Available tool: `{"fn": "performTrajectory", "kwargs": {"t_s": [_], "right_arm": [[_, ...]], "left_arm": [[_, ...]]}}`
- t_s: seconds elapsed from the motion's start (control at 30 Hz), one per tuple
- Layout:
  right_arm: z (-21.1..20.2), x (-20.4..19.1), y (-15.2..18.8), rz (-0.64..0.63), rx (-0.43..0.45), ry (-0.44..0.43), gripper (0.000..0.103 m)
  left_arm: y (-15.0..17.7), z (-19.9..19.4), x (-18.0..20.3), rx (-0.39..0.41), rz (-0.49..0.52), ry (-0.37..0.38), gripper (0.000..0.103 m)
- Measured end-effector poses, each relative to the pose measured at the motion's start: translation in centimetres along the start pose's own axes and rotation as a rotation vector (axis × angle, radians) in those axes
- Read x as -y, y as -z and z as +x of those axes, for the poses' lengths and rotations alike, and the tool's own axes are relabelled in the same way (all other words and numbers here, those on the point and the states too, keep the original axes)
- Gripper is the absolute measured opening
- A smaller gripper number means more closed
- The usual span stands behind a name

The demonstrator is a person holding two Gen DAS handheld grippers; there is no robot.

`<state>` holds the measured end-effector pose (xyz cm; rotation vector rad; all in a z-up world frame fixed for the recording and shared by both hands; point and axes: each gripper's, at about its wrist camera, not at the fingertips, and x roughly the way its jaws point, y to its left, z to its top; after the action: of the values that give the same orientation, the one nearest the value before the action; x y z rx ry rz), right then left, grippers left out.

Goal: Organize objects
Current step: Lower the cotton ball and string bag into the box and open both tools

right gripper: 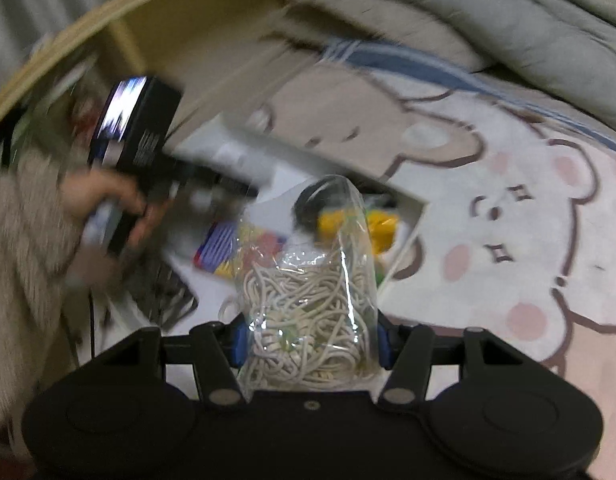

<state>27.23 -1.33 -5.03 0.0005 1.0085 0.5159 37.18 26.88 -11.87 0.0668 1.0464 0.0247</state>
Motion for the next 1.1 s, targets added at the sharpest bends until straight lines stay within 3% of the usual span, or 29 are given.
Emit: {"fn": "performTrajectory", "kwargs": {"t_s": [0.07,0.23,0.27,0.47,0.57,0.77,0.93,1.1], "right_arm": [[0.9,-1.0,0.4,-0.061,-0.047,-0.013,0.058],[3.0,-2.7,0.8,-0.215,-0.156,-0.036,0.058],[3.5,-3.0,0.8,-0.248,-0.174,-0.029,0.058],[6.6,-6.2,0.8,-0.510,-0.194,0.071,0.057],[8.0,-6.1,0.0,-0.471,-0.211,0.011,0.057],[9.5,-6.3,-2.4,-0.338,-0.164,-0.095,0.056],[10.7,-7.8,-3.3,-0.331,-0.118,-0.097,0.056],[9.1,-7.4,-2.9,-0.333,-0.112,-0.122,0.055]], "left_arm": [[-0.2,-0.1,-0.6,0.001,-0.015,-0.018,0.031],[0.3,-1.6,-1.1,0.043,-0.055,0.046,0.038],[0.5,-2.0,-1.0,0.047,-0.055,0.066,0.042],[1.2,-4.7,0.0,0.081,-0.013,0.120,0.042],[1.5,-5.4,-0.1,0.087,-0.019,0.133,0.042],[1.7,-6.1,-1.1,0.093,-0.046,0.141,0.042],[1.9,-6.9,-1.9,0.099,-0.061,0.140,0.042],[2.2,-7.9,-2.1,0.105,-0.071,0.148,0.042]]}}
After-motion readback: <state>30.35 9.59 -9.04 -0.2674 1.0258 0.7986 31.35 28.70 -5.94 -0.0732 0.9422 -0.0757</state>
